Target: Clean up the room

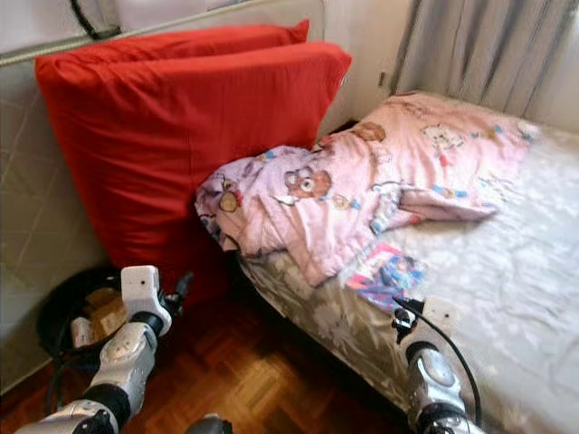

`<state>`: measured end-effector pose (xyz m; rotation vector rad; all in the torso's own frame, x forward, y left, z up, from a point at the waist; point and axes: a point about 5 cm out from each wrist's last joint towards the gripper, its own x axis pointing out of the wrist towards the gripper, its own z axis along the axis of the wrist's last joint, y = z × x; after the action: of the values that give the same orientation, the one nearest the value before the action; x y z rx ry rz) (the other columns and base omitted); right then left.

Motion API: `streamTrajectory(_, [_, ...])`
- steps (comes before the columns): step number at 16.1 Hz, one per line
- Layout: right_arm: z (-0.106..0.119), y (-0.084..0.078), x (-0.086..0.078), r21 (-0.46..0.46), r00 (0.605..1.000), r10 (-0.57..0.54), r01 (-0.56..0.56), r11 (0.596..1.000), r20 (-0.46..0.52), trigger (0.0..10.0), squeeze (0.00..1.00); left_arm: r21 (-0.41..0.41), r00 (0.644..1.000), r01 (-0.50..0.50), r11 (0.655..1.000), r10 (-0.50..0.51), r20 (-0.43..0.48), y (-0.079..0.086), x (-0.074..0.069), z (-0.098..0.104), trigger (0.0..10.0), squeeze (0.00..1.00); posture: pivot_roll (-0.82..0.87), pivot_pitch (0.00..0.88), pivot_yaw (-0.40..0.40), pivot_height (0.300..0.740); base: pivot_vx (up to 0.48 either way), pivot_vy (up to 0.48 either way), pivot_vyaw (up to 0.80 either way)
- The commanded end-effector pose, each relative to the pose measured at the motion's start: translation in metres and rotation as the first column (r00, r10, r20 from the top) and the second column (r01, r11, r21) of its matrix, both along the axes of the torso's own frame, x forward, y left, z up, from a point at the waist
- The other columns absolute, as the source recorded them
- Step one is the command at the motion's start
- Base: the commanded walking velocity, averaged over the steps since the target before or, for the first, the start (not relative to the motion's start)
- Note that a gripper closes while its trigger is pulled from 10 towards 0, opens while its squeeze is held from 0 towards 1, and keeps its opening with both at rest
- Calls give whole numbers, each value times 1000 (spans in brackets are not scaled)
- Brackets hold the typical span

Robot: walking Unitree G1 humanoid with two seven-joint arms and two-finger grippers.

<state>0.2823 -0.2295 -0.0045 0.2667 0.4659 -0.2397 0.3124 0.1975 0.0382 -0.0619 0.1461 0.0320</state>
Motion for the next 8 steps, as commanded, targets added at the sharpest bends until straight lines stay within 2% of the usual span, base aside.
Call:
streamTrajectory(1, [0, -1, 0, -1, 1000, -3, 3, 1000, -4, 10000, 0, -12, 1000, -11, 1000, 10, -8, 1, 1, 0, 10000, 0, 6, 0, 10, 653, 356, 0, 0])
streamTrajectory(8, [0, -1, 0, 1, 1000, -9, 9, 1000, -5, 10000, 0, -13, 1000, -11, 1000, 11, -5, 1, 1, 1, 10000, 0, 9, 0, 11, 653, 360, 0, 0])
